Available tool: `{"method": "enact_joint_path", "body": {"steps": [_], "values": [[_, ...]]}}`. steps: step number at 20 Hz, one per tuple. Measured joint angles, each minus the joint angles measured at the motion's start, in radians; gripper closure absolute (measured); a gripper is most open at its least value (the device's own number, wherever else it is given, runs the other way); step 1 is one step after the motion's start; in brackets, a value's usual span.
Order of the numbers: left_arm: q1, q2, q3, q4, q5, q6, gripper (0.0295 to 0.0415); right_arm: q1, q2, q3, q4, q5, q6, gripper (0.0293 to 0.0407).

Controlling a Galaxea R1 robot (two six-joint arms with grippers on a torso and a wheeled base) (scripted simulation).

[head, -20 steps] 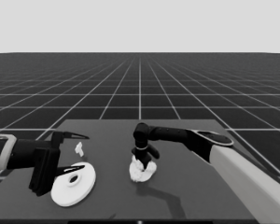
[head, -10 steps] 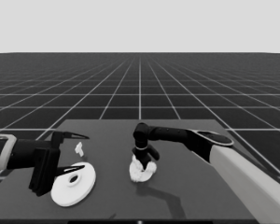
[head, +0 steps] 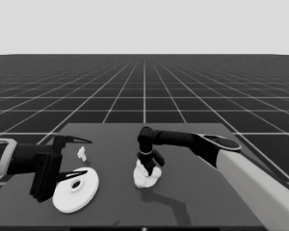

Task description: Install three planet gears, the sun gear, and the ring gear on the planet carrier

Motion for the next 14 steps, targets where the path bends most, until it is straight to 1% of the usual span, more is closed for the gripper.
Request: {"method": "enact_joint_path", "body": {"steps": [5,6,7,8,10,14], "values": [[0.0,0.0,0.0,0.0,0.0,0.0,0.0326,0.0,0.0,0.0,0.0,0.0,0.001,0.0315],[0.0,0.0,0.0,0.0,0.0,0.0,0.0326,0.101,-0.028,0.106,0.116,-0.059,-0.356,0.0307],[0.0,0.0,0.0,0.0,0.0,0.0,0.0326,0.208,-0.031,0.132,0.197,-0.078,-0.592,0.0309],[0.0,0.0,0.0,0.0,0.0,0.0,0.0326,0.27,-0.029,0.129,0.248,-0.08,-0.746,0.0312],[0.0,0.0,0.0,0.0,0.0,0.0,0.0326,0.324,-0.025,0.112,0.297,-0.08,-0.9,0.0315],[0.0,0.0,0.0,0.0,0.0,0.0,0.0326,0.346,-0.022,0.1,0.32,-0.08,-0.975,0.0315]]}}
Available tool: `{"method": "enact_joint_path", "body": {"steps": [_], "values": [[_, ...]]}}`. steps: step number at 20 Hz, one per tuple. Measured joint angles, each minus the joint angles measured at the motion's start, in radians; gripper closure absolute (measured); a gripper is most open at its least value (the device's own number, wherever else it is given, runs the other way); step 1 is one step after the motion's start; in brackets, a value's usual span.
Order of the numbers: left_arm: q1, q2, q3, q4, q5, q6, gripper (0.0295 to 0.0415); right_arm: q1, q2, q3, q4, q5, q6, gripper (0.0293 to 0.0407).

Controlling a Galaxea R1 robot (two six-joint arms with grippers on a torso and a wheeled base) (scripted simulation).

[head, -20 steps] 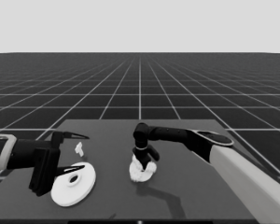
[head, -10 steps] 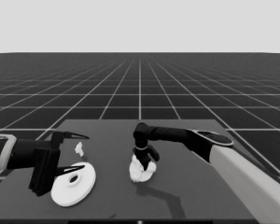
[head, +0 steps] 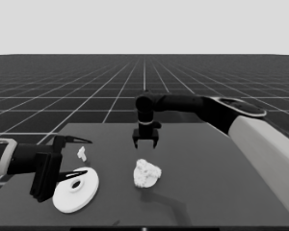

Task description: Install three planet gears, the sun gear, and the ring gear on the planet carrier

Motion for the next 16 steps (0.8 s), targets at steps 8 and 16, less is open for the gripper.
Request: {"method": "enact_joint_path", "body": {"steps": [8,16], "values": [[0.0,0.0,0.0,0.0,0.0,0.0,0.0326,-0.58,-1.252,1.242,-0.725,0.391,-1.052,0.0315],[0.007,0.283,-0.477,-0.323,0.945,-1.333,0.0322,-0.594,-1.289,1.275,-0.743,0.401,-1.079,0.0315]]}}
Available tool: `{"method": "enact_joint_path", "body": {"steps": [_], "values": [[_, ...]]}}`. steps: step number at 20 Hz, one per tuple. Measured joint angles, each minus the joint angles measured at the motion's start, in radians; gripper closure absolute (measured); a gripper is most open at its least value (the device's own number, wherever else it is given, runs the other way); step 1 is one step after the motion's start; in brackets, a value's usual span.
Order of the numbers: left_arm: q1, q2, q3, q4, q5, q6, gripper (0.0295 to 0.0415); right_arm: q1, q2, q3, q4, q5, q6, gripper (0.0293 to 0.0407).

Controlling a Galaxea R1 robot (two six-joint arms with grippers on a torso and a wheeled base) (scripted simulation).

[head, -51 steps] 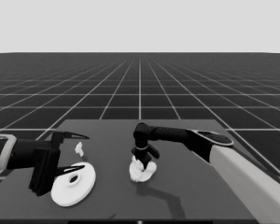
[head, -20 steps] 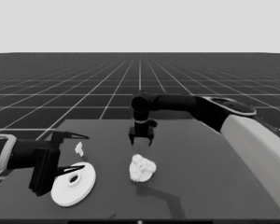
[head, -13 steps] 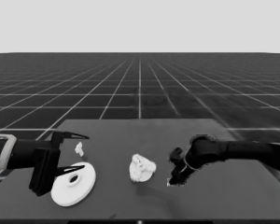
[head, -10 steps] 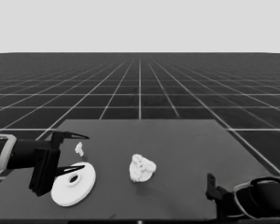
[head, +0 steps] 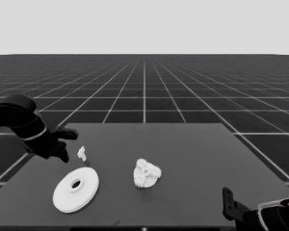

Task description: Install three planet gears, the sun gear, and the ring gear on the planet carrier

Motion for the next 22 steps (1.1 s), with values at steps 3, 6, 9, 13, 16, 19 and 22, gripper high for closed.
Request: {"method": "enact_joint_path", "body": {"steps": [3,6,9,13,16,19,22], "values": [[0.02,0.034,-0.117,-0.08,0.008,-0.042,0.0326,0.0,0.0,0.0,0.0,0.0,0.0,0.0315],[0.203,0.026,-0.112,0.085,-0.096,-0.053,0.0326,0.0,0.0,0.0,0.0,0.0,0.0,0.0315],[0.472,0.076,-0.213,0.285,-0.222,-0.035,0.0326,0.0,0.0,0.0,0.0,0.0,0.0,0.0315],[0.519,0.101,-0.261,0.319,-0.253,-0.024,0.0326,0.0,0.0,0.0,0.0,0.0,0.0,0.0315],[0.523,0.104,-0.266,0.322,-0.257,-0.023,0.0361,0.0,0.0,0.0,0.0,0.0,0.0,0.0315],[0.523,0.104,-0.266,0.322,-0.257,-0.022,0.0362,0.0,0.0,0.0,0.0,0.0,0.0,0.0315],[0.523,0.104,-0.267,0.323,-0.257,-0.022,0.0362,0.0,0.0,0.0,0.0,0.0,0.0,0.0315]]}}
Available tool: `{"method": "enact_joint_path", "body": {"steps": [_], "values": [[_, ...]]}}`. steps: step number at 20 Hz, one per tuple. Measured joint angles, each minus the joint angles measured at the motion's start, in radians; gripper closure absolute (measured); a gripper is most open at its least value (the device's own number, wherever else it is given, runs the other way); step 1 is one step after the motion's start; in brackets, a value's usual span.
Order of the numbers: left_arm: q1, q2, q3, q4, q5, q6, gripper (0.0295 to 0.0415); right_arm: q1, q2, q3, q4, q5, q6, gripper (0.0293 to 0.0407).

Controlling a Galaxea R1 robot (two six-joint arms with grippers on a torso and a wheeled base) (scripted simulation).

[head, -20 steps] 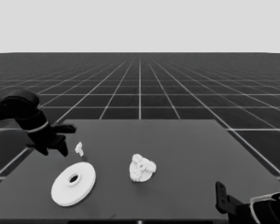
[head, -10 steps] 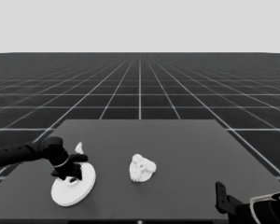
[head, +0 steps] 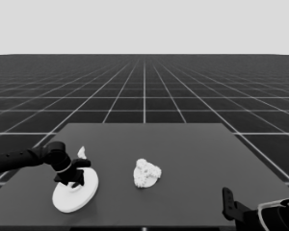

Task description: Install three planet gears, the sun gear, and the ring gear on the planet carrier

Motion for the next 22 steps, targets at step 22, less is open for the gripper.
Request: {"method": "enact_joint_path", "body": {"steps": [22], "values": [[-0.429,0.929,-0.509,-0.375,0.216,-0.388,0.0363,0.0,0.0,0.0,0.0,0.0,0.0,0.0315]]}}
